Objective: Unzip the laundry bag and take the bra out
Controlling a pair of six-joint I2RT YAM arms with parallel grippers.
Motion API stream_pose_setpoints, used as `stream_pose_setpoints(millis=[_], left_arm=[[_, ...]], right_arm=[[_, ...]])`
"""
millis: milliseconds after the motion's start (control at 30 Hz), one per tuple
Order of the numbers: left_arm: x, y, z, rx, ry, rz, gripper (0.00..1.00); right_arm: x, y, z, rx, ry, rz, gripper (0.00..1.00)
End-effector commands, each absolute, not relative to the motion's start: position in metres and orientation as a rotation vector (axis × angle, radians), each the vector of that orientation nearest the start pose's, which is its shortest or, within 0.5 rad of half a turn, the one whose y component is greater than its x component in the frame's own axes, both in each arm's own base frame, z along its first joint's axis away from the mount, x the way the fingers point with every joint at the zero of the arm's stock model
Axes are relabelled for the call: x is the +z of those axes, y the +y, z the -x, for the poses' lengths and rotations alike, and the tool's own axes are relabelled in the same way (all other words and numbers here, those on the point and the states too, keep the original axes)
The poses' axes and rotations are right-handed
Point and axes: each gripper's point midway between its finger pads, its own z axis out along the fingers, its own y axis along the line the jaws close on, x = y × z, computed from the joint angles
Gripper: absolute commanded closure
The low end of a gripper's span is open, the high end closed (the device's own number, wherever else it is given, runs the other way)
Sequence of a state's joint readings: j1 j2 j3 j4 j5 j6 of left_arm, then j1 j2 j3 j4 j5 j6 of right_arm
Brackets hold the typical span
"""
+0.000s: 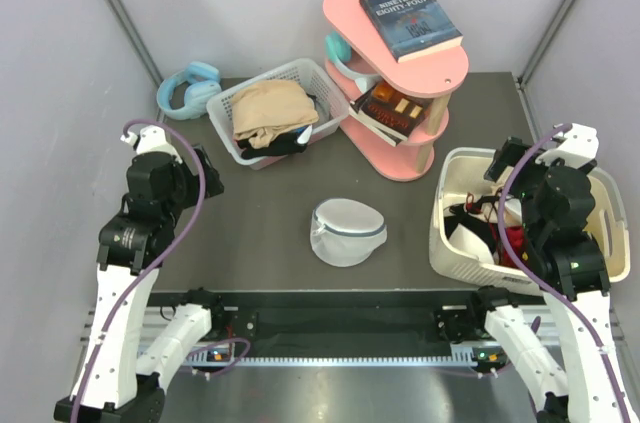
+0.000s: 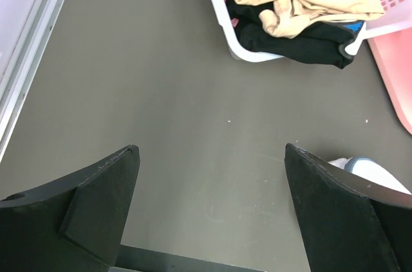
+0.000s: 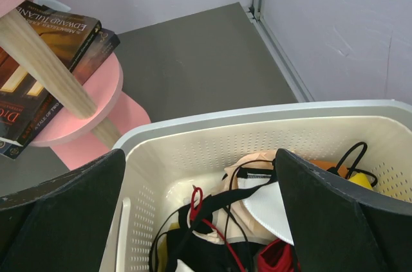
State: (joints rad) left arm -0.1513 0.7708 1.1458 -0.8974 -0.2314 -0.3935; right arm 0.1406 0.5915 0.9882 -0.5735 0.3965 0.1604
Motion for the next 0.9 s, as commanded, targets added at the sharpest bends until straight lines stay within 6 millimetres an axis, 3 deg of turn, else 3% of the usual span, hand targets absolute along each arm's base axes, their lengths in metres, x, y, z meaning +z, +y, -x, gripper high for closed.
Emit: stream_pose_setpoints(millis=[0,133,367,533,700,733,867], left_arm=[[0.293,-0.004,-0.235,-0.058,2.030,0.420,0.01],[0.289,-0.006,-0.235,-0.078,2.043,0.450,0.01],[0.260,-0.043,-0.245,-0.289,2.139,0.441,0.06],[0.229,-0.087,-0.254,-0.489,2.186,0.513,0.11],[0.210,-0.155,-0.253,-0.613,2.245,0.461,0.10],[0.198,-0.171,-0.252,-0.618,2.290,0.433,0.10],[0.176,-0.210,-0.257,-0.764,2.365,0.468,0.09]], right_arm=[[0.337,-0.028,-0.237,-0.106,1.673,-0.315,0.00],[0.335,-0.029,-0.237,-0.116,1.686,-0.302,0.00],[0.333,-0.019,-0.240,-0.077,1.705,-0.254,0.00],[0.330,-0.004,-0.245,0.010,1.725,-0.226,0.00],[0.324,0.007,-0.246,0.070,1.746,-0.204,0.00],[0.324,0.008,-0.247,0.077,1.746,-0.202,0.00],[0.323,0.011,-0.247,0.097,1.757,-0.198,0.00]])
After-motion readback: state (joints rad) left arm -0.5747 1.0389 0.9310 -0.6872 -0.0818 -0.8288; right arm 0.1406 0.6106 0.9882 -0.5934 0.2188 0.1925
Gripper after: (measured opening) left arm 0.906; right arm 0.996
